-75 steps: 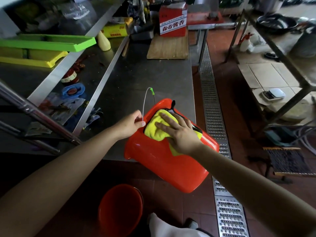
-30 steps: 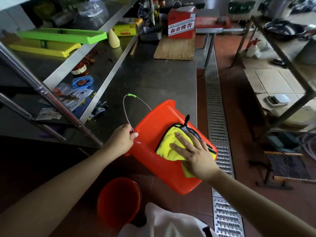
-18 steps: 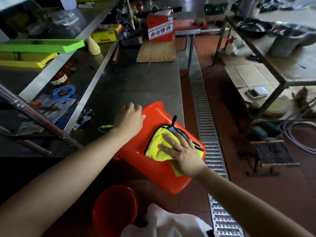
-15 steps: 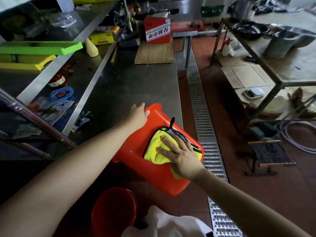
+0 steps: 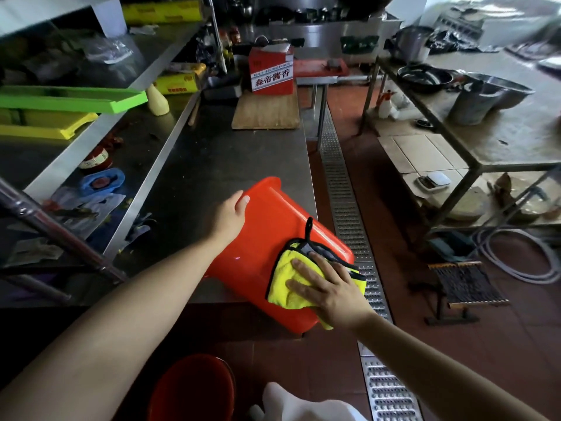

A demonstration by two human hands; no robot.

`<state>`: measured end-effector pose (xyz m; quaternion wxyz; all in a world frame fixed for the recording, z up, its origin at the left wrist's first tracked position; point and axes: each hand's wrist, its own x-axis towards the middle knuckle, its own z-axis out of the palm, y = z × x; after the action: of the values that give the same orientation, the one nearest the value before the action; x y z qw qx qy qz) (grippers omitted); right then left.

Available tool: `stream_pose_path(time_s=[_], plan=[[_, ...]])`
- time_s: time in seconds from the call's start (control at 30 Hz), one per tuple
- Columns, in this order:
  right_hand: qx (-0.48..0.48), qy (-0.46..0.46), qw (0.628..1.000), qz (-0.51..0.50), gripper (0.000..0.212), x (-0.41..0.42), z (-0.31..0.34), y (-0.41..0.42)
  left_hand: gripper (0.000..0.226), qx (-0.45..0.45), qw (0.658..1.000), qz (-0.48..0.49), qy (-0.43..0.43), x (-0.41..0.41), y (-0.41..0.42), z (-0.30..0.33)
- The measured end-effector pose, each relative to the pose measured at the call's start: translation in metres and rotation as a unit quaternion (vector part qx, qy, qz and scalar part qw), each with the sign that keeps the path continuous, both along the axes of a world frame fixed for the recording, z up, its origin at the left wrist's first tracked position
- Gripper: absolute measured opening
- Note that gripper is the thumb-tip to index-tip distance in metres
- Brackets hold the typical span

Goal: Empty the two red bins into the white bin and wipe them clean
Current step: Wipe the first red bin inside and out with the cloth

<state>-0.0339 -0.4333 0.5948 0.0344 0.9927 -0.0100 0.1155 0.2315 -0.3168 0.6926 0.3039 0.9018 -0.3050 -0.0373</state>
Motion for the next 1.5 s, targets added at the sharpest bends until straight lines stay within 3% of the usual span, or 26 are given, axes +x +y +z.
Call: stream_pose_path(time_s=[0.27,0.53,0.73,0.9,1.1,1.37,1.5], plan=[[0.015,0.014,0.999,-0.028,0.085,0.017,-0.004,-0.012,0.049,-0.087,0.991,-0.001,0.105,0.014,0.017,-0.018],[0.082,0.019,0.996,-0.029,0.067,0.127,0.050,0.009,0.040,-0.156,0.976,0.017,0.149,0.007,0.044,-0.035],[0.045,0.024,0.999,0.019,0.065,0.146,0.048,0.024,0.034,-0.116,0.980,0.010,0.158,0.009,0.074,-0.035],[0.005,-0.028,0.999,0.047,0.060,0.132,0.033,0.043,0.023,-0.054,0.978,-0.020,0.200,0.018,0.029,0.002],[0.014,-0.039,0.999,0.027,0.062,0.129,0.036,0.025,0.034,-0.059,0.988,-0.053,0.133,0.017,-0.009,0.013],[-0.024,-0.021,0.999,-0.042,0.069,0.139,0.029,0.002,0.041,-0.072,0.981,-0.078,0.160,0.028,-0.043,0.003],[-0.011,-0.033,0.999,-0.029,0.069,0.139,0.031,-0.016,0.043,-0.057,0.981,-0.097,0.156,0.039,-0.048,-0.005]])
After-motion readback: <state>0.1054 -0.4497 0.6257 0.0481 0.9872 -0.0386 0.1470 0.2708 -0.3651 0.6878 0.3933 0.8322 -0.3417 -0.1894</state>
